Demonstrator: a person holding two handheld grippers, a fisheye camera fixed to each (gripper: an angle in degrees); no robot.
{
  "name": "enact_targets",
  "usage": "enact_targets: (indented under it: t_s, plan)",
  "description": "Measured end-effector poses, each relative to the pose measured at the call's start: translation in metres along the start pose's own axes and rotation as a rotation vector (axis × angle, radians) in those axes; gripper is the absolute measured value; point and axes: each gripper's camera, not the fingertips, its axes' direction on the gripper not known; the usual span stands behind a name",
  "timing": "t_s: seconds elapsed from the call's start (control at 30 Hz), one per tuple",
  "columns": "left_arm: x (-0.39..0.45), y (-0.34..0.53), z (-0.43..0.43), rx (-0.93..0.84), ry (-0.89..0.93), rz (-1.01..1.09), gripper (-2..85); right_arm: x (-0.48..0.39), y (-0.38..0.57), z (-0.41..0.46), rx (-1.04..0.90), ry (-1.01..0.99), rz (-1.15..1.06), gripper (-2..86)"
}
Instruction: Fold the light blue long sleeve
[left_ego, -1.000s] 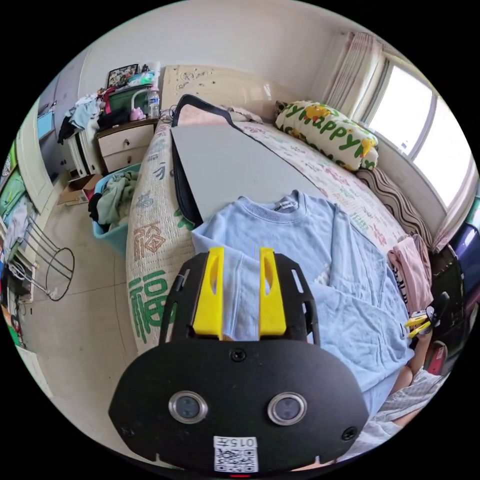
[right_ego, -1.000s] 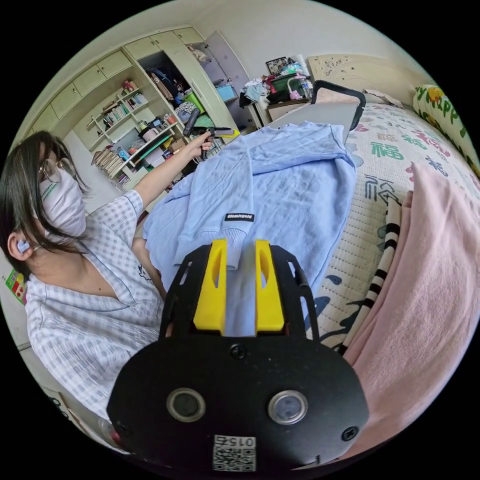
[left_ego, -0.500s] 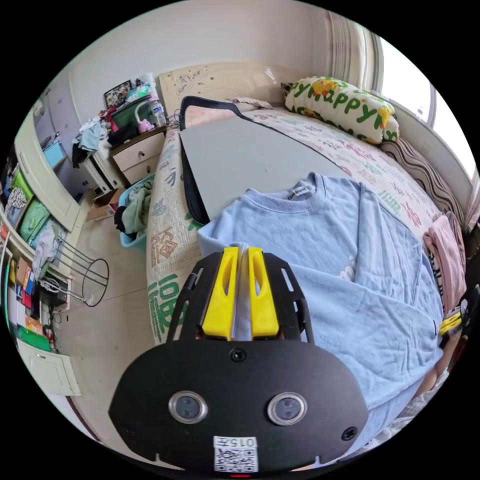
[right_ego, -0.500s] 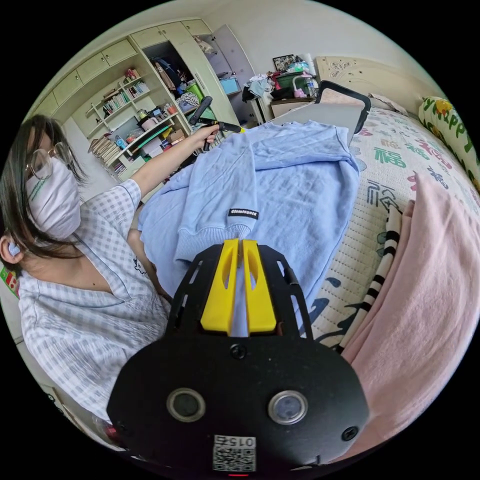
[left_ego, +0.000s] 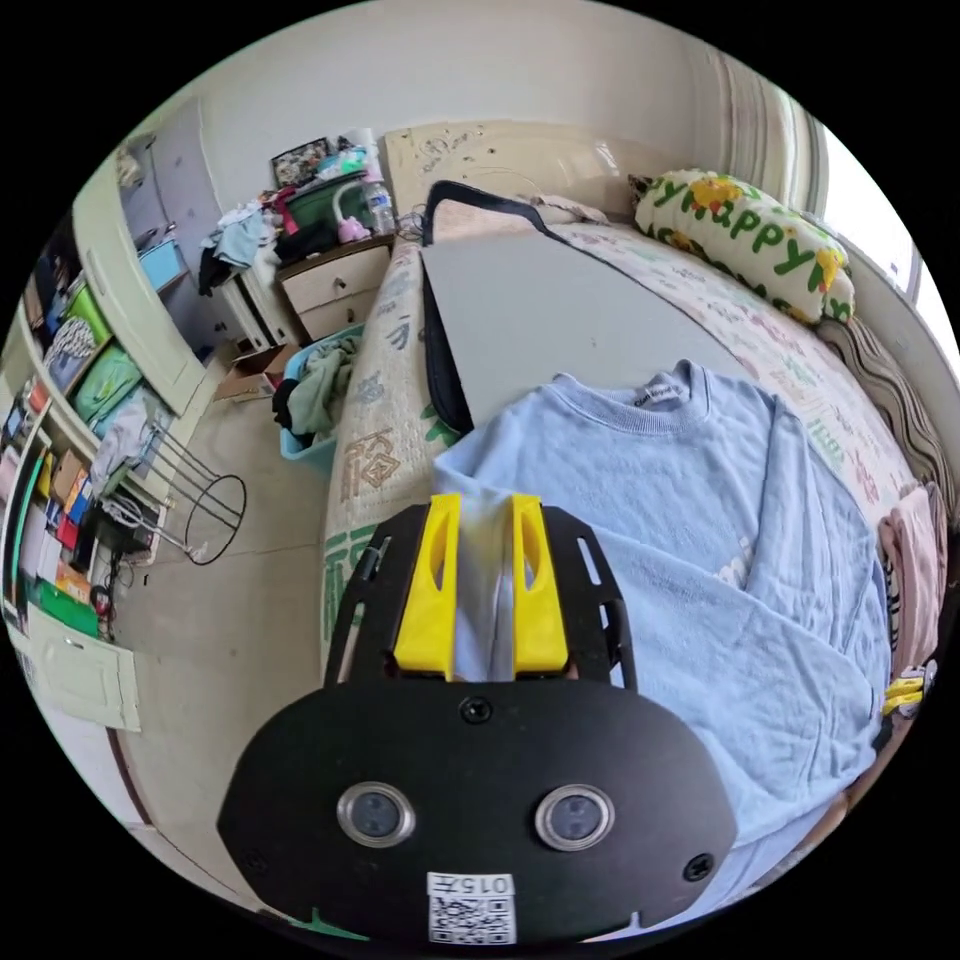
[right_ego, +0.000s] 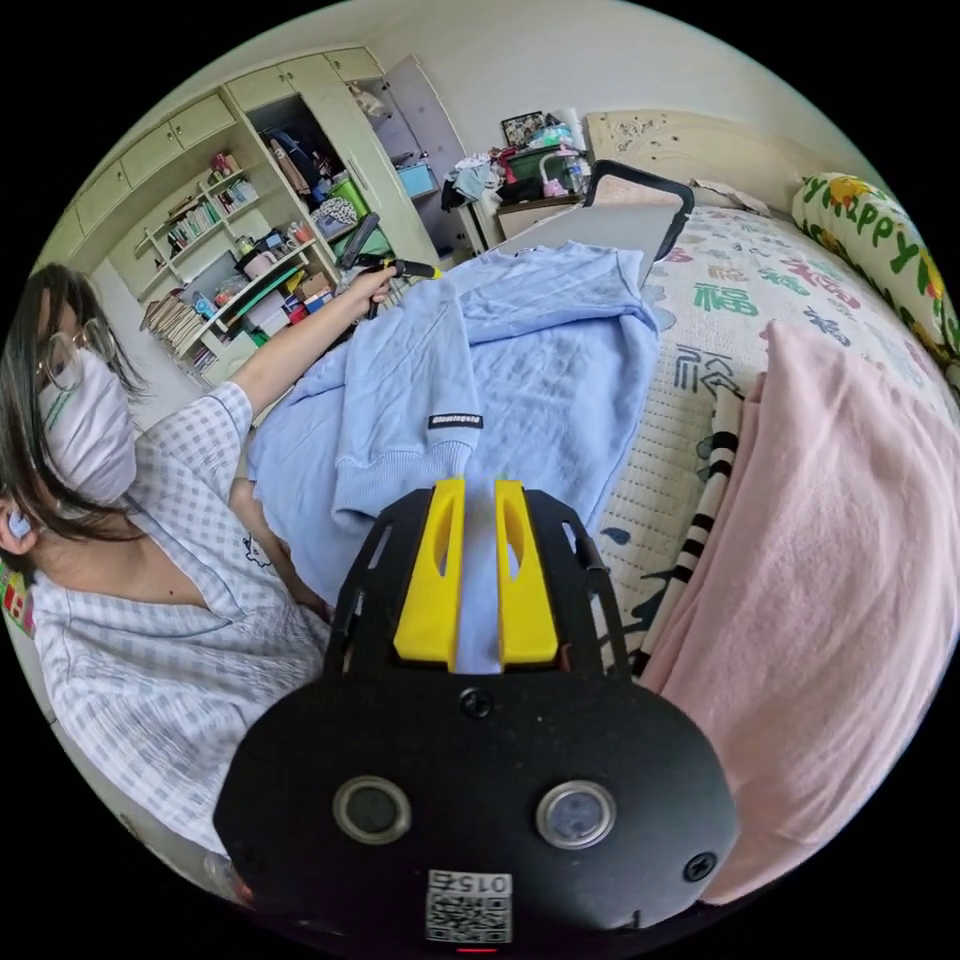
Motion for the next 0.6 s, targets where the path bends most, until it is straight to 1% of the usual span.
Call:
enact_targets:
  t_s: [0.07, 0.13, 0.2, 0.27, 0.33, 0.4, 0.47, 0.5, 0.53, 0.57, 0.6]
  plan:
    - [-0.01, 0.018, -0.031, 0.07, 0.021, -0.009, 6.7, -0.01, 0.005, -0.014, 0.074, -0.004, -0.021, 3.5]
    - [-0.016, 0.041, -0.058, 0.099, 0.059, 0.025, 6.7, -0.025, 0.006, -0.023, 0.125, -0.086, -0.087, 3.4]
    - [-0.021, 0.072, -0.078, 0.057, 0.105, 0.073, 7.5, -0.052, 0.004, -0.022, 0.112, -0.185, -0.206, 3.8]
    - [-0.029, 0.095, -0.087, 0.042, 0.138, 0.073, 8.0, -0.076, 0.002, -0.012, 0.049, -0.2, -0.29, 5.1]
    - [-0.037, 0.112, -0.089, -0.003, 0.173, 0.076, 8.4, -0.098, 0.004, 0.001, -0.027, -0.176, -0.354, 6.0]
    - [-0.047, 0.124, -0.078, -0.105, 0.205, 0.069, 9.7, -0.122, 0.008, 0.02, -0.116, -0.14, -0.42, 6.6]
    - [-0.057, 0.132, -0.073, -0.115, 0.244, 0.04, 10.1, -0.132, 0.01, 0.032, -0.168, -0.103, -0.429, 6.3]
    - [-0.064, 0.137, -0.072, -0.086, 0.274, 0.011, 9.9, -0.136, 0.011, 0.039, -0.192, -0.06, -0.421, 5.6]
    - [-0.067, 0.138, -0.071, -0.074, 0.283, -0.003, 9.7, -0.138, 0.011, 0.042, -0.198, -0.038, -0.418, 4.3]
    - [-0.071, 0.137, -0.065, -0.084, 0.284, -0.014, 9.2, -0.141, 0.012, 0.046, -0.204, -0.005, -0.411, 1.5]
    - [-0.074, 0.134, -0.057, -0.112, 0.287, -0.014, 8.6, -0.143, 0.012, 0.049, -0.214, 0.009, -0.41, 0.7]
